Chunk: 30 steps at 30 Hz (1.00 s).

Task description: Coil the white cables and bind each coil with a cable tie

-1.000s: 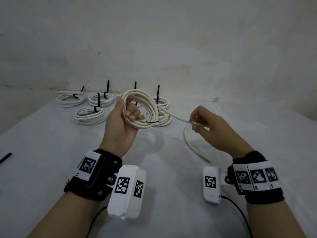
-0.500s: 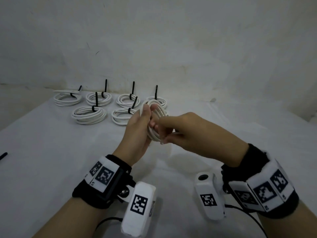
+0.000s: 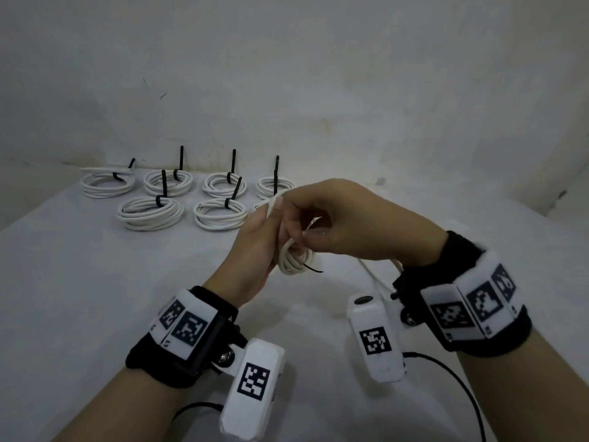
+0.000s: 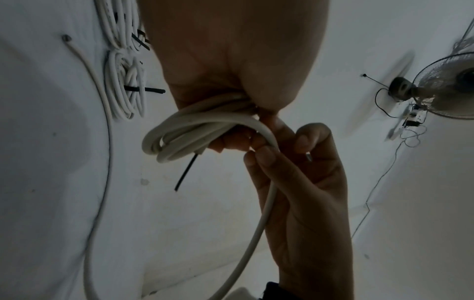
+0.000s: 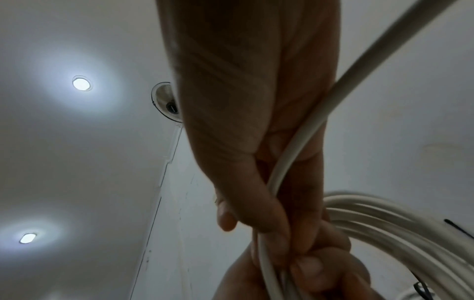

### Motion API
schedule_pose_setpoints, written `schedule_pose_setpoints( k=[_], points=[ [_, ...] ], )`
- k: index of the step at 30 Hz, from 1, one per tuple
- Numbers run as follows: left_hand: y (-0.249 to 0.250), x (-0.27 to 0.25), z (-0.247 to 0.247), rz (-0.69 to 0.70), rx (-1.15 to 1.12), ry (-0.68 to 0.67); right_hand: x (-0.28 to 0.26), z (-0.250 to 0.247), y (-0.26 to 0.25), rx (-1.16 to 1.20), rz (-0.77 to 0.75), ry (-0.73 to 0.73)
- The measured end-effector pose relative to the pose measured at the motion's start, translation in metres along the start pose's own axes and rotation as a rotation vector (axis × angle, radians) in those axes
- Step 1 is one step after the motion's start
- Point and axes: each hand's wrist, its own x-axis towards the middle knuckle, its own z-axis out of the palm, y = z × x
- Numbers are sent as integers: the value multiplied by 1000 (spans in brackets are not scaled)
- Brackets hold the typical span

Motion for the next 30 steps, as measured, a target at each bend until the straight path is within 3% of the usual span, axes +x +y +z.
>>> schedule_pose_setpoints(
  k=[5,9,17,20,25,28,30],
  points=[
    [5,1,-1,-11,-52,-74,1,-2,11,58,8,233],
    [6,0,1,-119,-210,-163,3,2,19,28,-20,341],
    [9,3,-9,-205,-271,-148,5,4,47,-116,13,648],
    [12,6,-15,-203,-484,-133,-1,4,59,-23,119,639],
    [19,12,-30,-105,-693,-11,-24,5,77,202,234,467],
    [21,13,-36,-41,-723,61,-36,4,85,142,256,382],
    [20,14,-38,-15,-743,94,-42,2,87,-26,255,278]
  ],
)
